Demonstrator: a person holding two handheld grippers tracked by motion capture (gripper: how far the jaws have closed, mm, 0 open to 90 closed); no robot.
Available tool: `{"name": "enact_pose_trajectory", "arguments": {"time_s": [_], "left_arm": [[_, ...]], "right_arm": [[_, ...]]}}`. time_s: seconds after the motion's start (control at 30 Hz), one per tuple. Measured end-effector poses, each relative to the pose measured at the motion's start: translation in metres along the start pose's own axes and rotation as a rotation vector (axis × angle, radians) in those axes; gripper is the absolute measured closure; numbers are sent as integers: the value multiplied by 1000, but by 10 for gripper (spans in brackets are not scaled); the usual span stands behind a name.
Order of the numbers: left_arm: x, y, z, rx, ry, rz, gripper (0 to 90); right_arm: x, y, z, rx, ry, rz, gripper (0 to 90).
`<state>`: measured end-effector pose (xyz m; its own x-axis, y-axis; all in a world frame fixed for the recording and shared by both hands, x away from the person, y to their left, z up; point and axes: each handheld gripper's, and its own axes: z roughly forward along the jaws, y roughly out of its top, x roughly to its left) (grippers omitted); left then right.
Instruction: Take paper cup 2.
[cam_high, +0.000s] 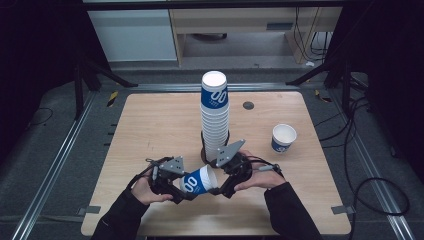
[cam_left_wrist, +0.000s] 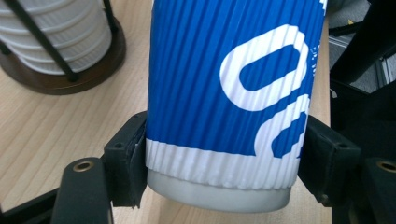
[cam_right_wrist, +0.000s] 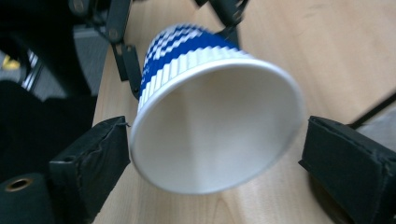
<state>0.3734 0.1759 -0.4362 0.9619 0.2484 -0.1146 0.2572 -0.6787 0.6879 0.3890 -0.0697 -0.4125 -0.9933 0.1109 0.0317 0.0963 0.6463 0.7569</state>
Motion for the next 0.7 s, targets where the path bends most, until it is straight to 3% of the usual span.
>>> {"name": "enact_pose_trajectory", "arguments": {"time_s": [0.2,0.4,0.5,0.7], "left_arm": [[5,-2,-6,-37,25,-24,271],[6,-1,-12,-110,46,-36,271],[3,0,-14,-149,49,-37,271],[-1,4,-15,-208,55,-39,271]], "right_arm": [[-3,-8,-27,-148,-88,70,67],[-2,-24,-42,-230,-177,147,69],[-2,-33,-47,-286,-183,196,69],[2,-40,-48,-338,-174,257,63]]}}
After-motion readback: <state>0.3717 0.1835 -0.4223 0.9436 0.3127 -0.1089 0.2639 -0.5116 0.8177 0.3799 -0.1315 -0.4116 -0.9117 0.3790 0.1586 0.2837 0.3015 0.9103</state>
